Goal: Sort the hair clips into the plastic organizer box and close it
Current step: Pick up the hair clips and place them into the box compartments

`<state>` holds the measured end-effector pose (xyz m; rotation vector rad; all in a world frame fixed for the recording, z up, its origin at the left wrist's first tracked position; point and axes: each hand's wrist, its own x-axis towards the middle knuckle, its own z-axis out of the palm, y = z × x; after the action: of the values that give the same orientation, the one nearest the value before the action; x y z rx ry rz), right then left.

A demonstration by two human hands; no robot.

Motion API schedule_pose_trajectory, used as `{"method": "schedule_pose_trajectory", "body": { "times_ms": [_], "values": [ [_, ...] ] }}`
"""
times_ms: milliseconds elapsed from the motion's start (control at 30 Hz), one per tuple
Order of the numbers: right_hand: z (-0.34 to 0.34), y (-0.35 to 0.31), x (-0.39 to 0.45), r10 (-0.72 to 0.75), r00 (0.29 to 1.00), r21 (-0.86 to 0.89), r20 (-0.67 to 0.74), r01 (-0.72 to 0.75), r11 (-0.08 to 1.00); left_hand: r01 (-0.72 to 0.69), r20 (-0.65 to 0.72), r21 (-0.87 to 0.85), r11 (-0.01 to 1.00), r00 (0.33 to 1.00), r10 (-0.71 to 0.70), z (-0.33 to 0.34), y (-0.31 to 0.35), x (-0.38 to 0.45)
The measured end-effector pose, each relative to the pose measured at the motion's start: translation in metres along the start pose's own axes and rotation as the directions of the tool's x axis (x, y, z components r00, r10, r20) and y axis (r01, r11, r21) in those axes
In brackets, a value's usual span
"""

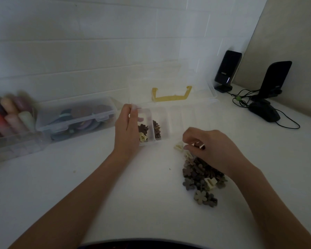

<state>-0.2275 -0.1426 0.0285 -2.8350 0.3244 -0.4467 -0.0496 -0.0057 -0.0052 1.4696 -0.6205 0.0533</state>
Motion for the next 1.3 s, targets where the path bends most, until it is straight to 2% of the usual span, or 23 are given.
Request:
{"method": "schedule_pose_trajectory", "body": {
  "times_ms": [333, 733, 900, 1000, 1100, 1200, 1233, 1300],
  "values": [
    [0.016, -0.002, 0.004, 0.025, 0.992, -0.012, 0.125, -0.024, 1.0, -0.01, -0.016, 0.007, 1.0, 1.0, 0.01, 0.001, -0.005, 0.004],
    [0.013, -0.007, 0.004, -0.02, 0.996, 0.014, 0.091, 0.019, 1.0, -0.027, -0.012, -0.007, 1.0, 1.0, 0.027, 0.001, -0.005, 0.005],
    [0.013, -0.009, 0.004, 0.017, 0.998, 0.075, 0.057, -0.021, 0.997, -0.019, 0.002, -0.026, 0.999, 1.0, 0.019, 0.0, -0.006, 0.005],
    [0.011, -0.01, 0.005, 0.001, 0.998, 0.19, -0.059, 0.01, 0.982, -0.015, -0.001, -0.018, 1.0, 1.0, 0.015, 0.0, -0.005, 0.005],
    [0.009, -0.014, 0.005, 0.006, 0.958, 0.346, -0.288, 0.098, 0.933, -0.011, 0.006, -0.016, 1.0, 1.0, 0.011, 0.0, -0.004, 0.004],
    [0.013, -0.014, 0.008, -0.004, 0.887, 0.32, -0.463, 0.171, 0.932, 0.013, 0.024, -0.032, 0.999, 1.0, -0.012, -0.001, -0.003, 0.002],
    [0.015, -0.013, 0.009, -0.024, 0.888, 0.294, -0.459, 0.177, 0.939, 0.011, 0.038, -0.033, 0.999, 0.999, -0.01, -0.001, -0.003, 0.002],
    [0.018, -0.011, 0.009, -0.083, 0.941, 0.251, -0.329, 0.172, 0.953, -0.01, 0.056, -0.016, 1.0, 0.998, 0.011, 0.0, -0.002, 0.001]
  ]
}}
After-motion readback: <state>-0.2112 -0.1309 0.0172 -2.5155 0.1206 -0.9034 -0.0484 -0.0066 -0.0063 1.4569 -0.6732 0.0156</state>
